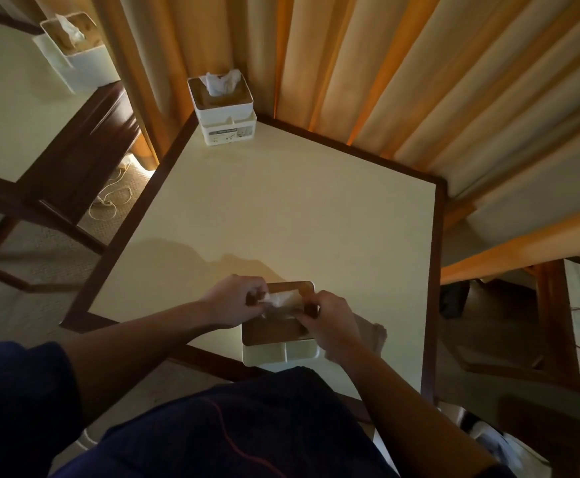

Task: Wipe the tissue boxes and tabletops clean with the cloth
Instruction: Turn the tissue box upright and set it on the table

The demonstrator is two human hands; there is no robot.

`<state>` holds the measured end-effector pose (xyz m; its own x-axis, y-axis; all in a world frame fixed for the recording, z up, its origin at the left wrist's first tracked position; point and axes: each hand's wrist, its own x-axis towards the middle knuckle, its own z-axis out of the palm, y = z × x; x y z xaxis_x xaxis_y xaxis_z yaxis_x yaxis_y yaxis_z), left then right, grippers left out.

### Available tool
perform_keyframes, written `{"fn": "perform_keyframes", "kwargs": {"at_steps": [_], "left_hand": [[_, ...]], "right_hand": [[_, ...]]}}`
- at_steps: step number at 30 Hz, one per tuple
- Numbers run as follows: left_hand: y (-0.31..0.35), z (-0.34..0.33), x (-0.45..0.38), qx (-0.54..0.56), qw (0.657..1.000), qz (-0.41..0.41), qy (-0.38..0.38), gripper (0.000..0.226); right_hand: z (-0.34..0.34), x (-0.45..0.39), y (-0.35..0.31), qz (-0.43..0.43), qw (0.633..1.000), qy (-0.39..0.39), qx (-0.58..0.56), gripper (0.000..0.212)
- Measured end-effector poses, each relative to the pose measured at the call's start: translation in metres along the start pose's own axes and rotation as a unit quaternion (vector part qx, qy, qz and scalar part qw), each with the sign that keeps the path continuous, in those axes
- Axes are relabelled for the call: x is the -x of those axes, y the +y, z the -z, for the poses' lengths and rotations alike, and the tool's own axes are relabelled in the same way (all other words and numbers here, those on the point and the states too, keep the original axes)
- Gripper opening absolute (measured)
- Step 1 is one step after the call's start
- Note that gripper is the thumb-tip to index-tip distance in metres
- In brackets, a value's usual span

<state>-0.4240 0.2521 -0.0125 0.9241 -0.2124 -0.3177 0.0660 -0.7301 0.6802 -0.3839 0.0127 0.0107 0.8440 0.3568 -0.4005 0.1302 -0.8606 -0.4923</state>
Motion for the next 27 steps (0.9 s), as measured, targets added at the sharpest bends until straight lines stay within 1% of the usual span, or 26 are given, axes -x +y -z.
{"fn": "perform_keyframes", "kwargs": {"at_steps": [2, 4, 8, 11, 12, 14, 16, 17, 19, 20, 21, 23, 24, 25, 27], "left_hand": [[-0.001, -0.001, 0.001, -0.005, 1.0, 0.002, -0.002, 0.006], [0.0, -0.003, 0.003, 0.014, 1.0, 0.013, 0.0, 0.006], [0.0, -0.006, 0.007, 0.055, 0.998, 0.039, 0.002, 0.023], [0.004, -0.007, 0.008, 0.046, 0.998, 0.04, 0.007, 0.02], [0.006, -0.006, 0.01, 0.046, 0.998, 0.042, 0.015, 0.024], [0.008, -0.003, 0.014, 0.034, 0.998, 0.039, 0.034, 0.035], [0.009, 0.002, 0.021, -0.007, 0.998, 0.028, 0.055, 0.053], [0.009, 0.005, 0.025, -0.036, 0.997, 0.031, 0.056, 0.066], [0.01, 0.008, 0.033, -0.092, 0.993, 0.063, 0.022, 0.101], [0.011, 0.008, 0.036, -0.111, 0.99, 0.084, -0.004, 0.116], [0.013, 0.007, 0.039, -0.126, 0.987, 0.098, -0.025, 0.126], [0.015, 0.001, 0.041, -0.159, 0.98, 0.11, -0.045, 0.139], [0.016, -0.002, 0.042, -0.177, 0.977, 0.112, -0.045, 0.144], [0.016, -0.005, 0.041, -0.194, 0.974, 0.113, -0.043, 0.147], [0.019, -0.009, 0.039, -0.21, 0.97, 0.115, -0.03, 0.145]], "right_hand": [[0.002, 0.0, -0.002, 0.002, 1.0, -0.009, -0.018, 0.029], [0.002, 0.001, -0.005, 0.006, 1.0, -0.01, -0.004, 0.027], [-0.002, -0.002, -0.007, -0.003, 1.0, -0.014, 0.019, 0.022], [0.005, -0.006, -0.004, -0.011, 1.0, -0.029, -0.001, 0.028], [0.009, -0.007, -0.003, -0.005, 0.999, -0.038, 0.005, 0.035], [0.018, -0.005, -0.001, 0.017, 0.997, -0.043, 0.061, 0.052], [0.025, -0.003, 0.001, 0.046, 0.991, -0.029, 0.121, 0.077], [0.027, -0.002, 0.002, 0.055, 0.989, -0.027, 0.134, 0.09], [0.027, -0.001, 0.004, 0.058, 0.985, -0.049, 0.154, 0.117], [0.026, -0.001, 0.005, 0.049, 0.983, -0.071, 0.164, 0.128], [0.024, -0.001, 0.006, 0.038, 0.98, -0.096, 0.171, 0.135], [0.018, 0.0, 0.006, 0.022, 0.977, -0.13, 0.17, 0.144], [0.015, 0.0, 0.005, 0.019, 0.978, -0.133, 0.161, 0.146], [0.012, 0.001, 0.005, 0.017, 0.981, -0.127, 0.148, 0.146], [0.011, 0.001, 0.006, 0.02, 0.985, -0.104, 0.135, 0.143]]}}
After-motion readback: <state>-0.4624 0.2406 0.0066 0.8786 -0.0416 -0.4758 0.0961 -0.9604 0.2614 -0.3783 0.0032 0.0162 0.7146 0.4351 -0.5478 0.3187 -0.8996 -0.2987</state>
